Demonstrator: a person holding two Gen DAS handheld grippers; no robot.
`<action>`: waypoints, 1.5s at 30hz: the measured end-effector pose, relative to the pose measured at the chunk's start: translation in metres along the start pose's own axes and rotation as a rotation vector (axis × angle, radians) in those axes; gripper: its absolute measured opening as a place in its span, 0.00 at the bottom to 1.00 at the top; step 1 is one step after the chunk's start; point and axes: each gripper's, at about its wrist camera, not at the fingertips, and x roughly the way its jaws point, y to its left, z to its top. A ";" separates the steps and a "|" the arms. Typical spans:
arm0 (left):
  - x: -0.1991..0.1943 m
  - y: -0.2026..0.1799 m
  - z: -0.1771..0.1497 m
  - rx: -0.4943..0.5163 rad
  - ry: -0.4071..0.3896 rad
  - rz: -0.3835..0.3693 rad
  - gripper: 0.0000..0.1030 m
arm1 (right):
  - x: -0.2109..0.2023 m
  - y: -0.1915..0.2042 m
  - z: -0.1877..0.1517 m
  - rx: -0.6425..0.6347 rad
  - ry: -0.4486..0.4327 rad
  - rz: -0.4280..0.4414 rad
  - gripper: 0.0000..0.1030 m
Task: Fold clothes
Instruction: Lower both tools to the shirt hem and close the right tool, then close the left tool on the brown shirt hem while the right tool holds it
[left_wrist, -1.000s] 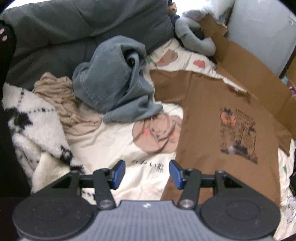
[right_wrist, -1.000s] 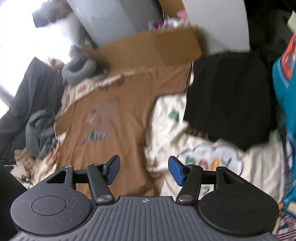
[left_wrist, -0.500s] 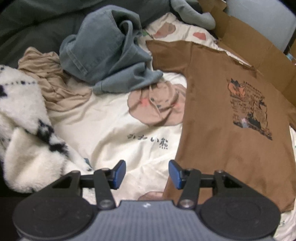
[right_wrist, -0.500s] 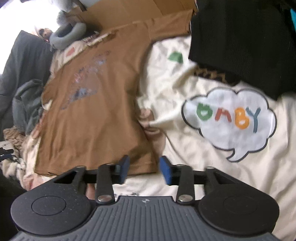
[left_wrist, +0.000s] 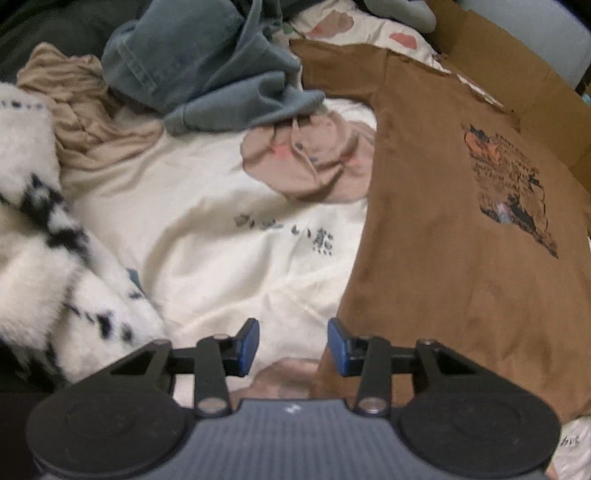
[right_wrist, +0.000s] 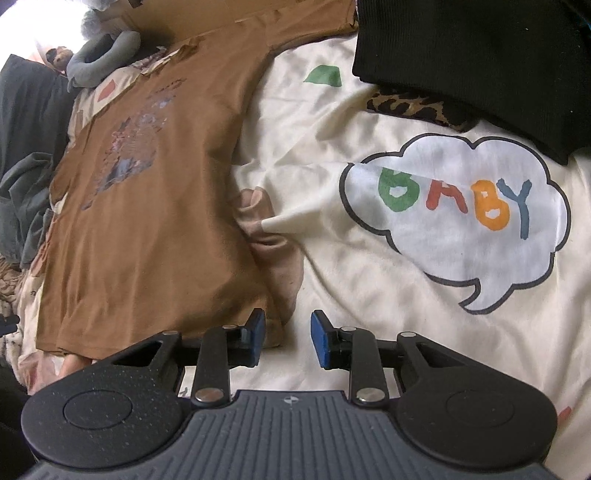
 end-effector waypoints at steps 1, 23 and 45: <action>0.003 0.000 -0.003 -0.004 0.004 -0.004 0.41 | 0.001 0.000 0.000 0.000 0.001 -0.003 0.32; 0.024 -0.005 -0.013 -0.016 0.067 -0.058 0.44 | 0.028 0.023 -0.017 -0.085 0.007 -0.088 0.31; 0.012 0.002 -0.030 -0.037 0.014 -0.062 0.41 | -0.011 0.030 0.000 -0.183 0.024 -0.215 0.02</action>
